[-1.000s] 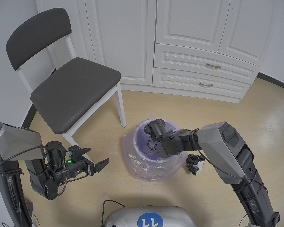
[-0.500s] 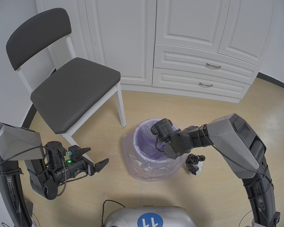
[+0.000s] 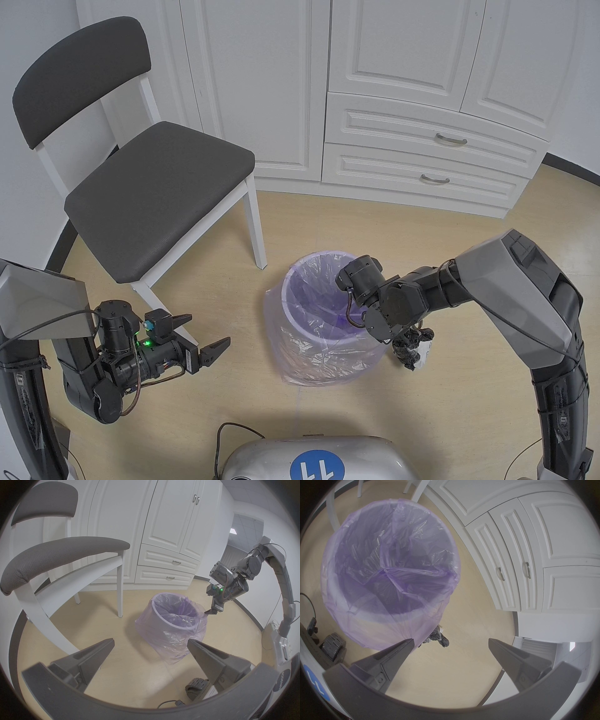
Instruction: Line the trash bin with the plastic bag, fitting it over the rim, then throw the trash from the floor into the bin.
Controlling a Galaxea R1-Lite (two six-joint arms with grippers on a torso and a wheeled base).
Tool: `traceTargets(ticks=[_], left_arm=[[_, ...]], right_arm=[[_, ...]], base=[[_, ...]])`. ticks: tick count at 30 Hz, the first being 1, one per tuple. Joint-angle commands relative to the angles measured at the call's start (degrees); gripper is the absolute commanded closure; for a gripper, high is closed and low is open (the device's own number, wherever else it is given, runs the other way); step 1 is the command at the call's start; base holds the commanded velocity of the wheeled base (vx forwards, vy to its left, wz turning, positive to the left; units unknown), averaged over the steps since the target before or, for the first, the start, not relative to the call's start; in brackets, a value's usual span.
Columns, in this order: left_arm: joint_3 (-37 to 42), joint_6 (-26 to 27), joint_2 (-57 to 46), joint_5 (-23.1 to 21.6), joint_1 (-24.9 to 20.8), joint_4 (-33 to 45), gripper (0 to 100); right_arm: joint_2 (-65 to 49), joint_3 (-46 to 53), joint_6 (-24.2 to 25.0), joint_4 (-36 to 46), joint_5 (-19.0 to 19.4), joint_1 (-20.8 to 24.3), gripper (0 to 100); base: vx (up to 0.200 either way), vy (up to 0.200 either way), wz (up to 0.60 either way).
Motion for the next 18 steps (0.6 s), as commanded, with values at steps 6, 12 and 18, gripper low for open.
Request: traceTargets(ticks=[6, 12, 18], left_arm=[[0.07, 0.04, 0.82, -0.01, -0.34, 0.03, 0], [0.07, 0.04, 1.34, -0.01, -0.87, 0.03, 0], [0.16, 0.04, 1.61, -0.01, -1.13, 0.03, 0]], right_arm=[[1.37, 3.17, 6.38, -0.28, 0.64, 0.65, 0], [3.12, 2.99, 11.57, -0.36, 1.34, 2.14, 0], [6.29, 1.94, 16.22, -2.47, 1.52, 2.94, 0]], base=[[0.0, 0.0, 0.0], [0.0, 0.0, 0.0], [0.0, 0.0, 0.0]])
